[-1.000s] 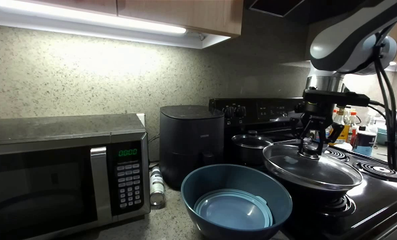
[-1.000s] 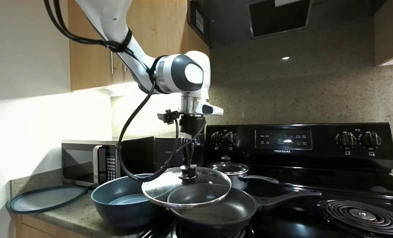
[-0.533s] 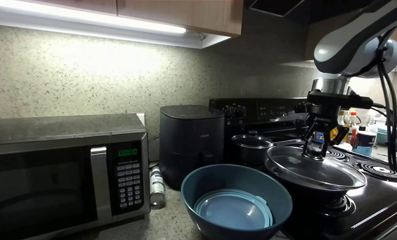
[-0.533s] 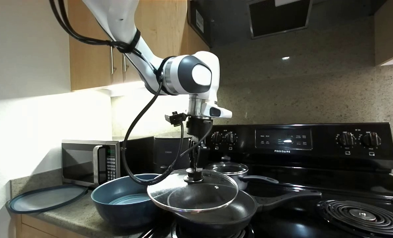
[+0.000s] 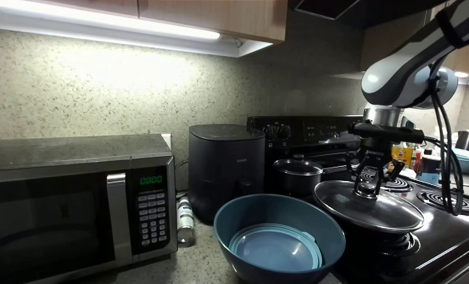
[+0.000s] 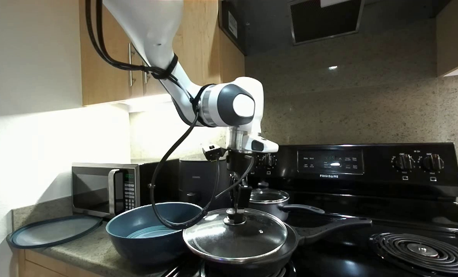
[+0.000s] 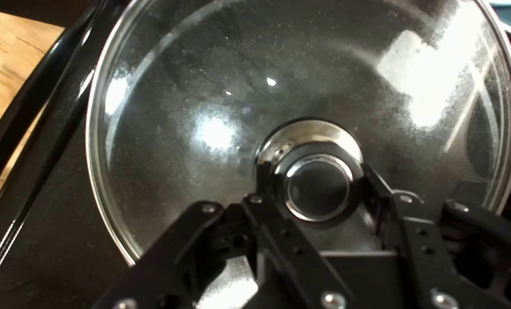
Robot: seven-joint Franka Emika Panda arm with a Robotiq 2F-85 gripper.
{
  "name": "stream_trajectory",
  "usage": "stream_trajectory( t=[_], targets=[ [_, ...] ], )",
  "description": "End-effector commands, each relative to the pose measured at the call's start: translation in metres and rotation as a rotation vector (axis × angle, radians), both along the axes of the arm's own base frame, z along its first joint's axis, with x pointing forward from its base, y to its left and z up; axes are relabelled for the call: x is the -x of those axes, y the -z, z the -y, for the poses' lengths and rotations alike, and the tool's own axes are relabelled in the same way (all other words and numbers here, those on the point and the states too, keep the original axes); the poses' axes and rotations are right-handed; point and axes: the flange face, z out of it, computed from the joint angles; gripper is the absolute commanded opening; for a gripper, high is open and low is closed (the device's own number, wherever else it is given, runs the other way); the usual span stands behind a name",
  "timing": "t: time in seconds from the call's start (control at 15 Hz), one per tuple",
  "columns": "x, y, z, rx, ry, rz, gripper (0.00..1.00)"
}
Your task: Put the glass lid on the pan.
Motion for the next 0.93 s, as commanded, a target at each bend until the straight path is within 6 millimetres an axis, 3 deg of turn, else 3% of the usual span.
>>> stream_trajectory(
  t=[0.0, 0.27, 0.87],
  targets=[
    [-0.001, -0.001, 0.001, 0.000, 0.001, 0.001, 0.25],
    [0.009, -0.017, 0.001, -0.030, -0.008, -0.021, 0.25],
    [0.026, -0.032, 0.001, -0.037, 0.006, -0.069, 0.25]
  ],
)
